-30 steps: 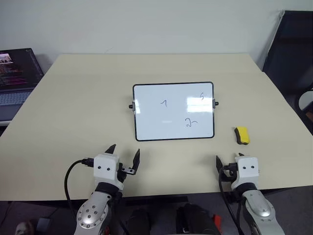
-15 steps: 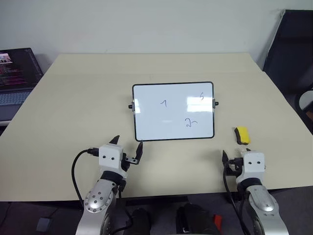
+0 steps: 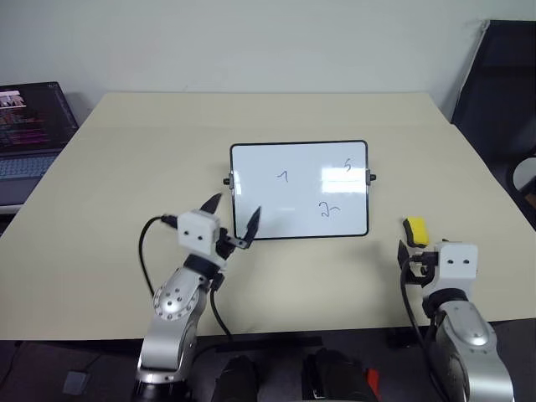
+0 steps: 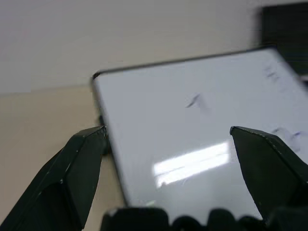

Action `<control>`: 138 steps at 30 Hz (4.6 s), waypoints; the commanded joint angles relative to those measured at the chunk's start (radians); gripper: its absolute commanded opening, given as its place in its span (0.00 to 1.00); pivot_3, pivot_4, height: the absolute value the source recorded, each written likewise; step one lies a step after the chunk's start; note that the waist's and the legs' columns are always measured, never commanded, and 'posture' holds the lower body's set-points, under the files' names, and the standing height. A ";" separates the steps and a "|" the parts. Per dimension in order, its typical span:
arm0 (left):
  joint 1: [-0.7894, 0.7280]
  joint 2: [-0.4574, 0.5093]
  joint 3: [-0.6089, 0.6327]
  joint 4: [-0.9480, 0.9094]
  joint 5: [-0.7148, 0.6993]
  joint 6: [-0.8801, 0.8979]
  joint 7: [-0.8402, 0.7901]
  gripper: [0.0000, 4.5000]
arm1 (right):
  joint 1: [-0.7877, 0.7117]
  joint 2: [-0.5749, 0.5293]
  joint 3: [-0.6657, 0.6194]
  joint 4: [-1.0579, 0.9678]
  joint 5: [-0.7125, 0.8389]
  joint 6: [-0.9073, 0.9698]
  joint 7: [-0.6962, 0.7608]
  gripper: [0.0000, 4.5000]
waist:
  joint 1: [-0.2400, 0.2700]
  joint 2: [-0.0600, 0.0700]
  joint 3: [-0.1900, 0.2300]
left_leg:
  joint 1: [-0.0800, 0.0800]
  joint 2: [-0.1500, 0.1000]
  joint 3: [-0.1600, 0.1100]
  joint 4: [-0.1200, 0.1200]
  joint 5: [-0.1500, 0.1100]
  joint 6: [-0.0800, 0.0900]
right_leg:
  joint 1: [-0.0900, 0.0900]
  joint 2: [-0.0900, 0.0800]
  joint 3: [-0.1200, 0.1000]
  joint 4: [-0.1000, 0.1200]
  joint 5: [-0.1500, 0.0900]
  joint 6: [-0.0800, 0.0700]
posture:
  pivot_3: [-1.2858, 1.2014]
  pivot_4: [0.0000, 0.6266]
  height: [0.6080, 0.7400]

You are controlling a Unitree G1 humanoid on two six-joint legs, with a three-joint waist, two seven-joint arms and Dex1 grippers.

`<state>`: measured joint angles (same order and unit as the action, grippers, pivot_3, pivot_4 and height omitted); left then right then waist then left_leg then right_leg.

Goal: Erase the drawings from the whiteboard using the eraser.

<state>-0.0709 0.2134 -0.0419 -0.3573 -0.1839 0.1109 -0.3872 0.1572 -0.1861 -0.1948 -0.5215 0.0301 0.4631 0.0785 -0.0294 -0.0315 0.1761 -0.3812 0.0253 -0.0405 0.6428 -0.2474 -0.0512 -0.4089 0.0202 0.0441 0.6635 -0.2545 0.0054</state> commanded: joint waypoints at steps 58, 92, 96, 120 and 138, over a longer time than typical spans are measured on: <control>-0.351 0.101 -0.181 0.348 -0.132 -0.001 -0.591 1.00 | -0.355 -0.049 -0.192 0.293 0.267 0.283 -0.024 0.24 | -0.004 0.002 0.001 | -0.001 0.001 -0.001 0.000 -0.001 0.002 | -0.001 0.004 0.002 0.000 0.003 0.004 | 0.52 0.24 1.00; -0.498 0.062 -0.131 0.637 0.085 -0.198 -0.352 1.00 | -0.628 0.000 0.135 0.459 0.087 -0.203 0.052 0.24 | -0.002 0.003 0.001 | -0.002 0.001 0.000 -0.001 -0.001 0.002 | -0.002 0.004 0.001 -0.001 0.004 0.005 | 0.52 0.24 1.00; -0.520 0.060 -0.127 0.669 0.090 -0.216 -0.362 1.00 | -0.644 0.011 0.155 0.500 0.078 -0.198 0.059 0.24 | -0.002 0.003 0.001 | -0.003 0.001 -0.001 -0.001 -0.001 0.002 | -0.002 0.004 0.001 -0.001 0.004 0.005 | 0.52 0.24 1.00; -0.511 0.060 -0.123 0.659 0.095 -0.224 -0.362 1.00 | -0.643 0.019 0.217 0.548 0.029 -0.122 0.066 0.24 | -0.007 0.003 0.001 | -0.002 0.002 0.000 0.000 -0.001 0.002 | -0.002 0.004 0.001 0.001 0.004 0.005 | 0.52 0.24 1.00; -0.497 0.058 -0.118 0.653 0.094 -0.220 -0.348 1.00 | -0.554 -0.031 0.206 0.446 0.026 0.017 0.102 0.24 | -0.006 0.002 0.000 | 0.001 0.002 0.001 0.002 0.000 0.003 | 0.000 0.005 0.001 0.001 0.006 0.005 | 0.52 0.24 1.00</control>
<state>-0.5499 0.2769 -0.1698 0.3242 -0.0894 -0.0944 -0.7414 -0.3860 -0.2064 0.0322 -0.1091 0.0586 0.4591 0.1862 -0.0356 -0.0293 0.1766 -0.3803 0.0271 -0.0397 0.6447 -0.2476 -0.0482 -0.4086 0.0247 0.0449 0.6645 -0.2481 0.0105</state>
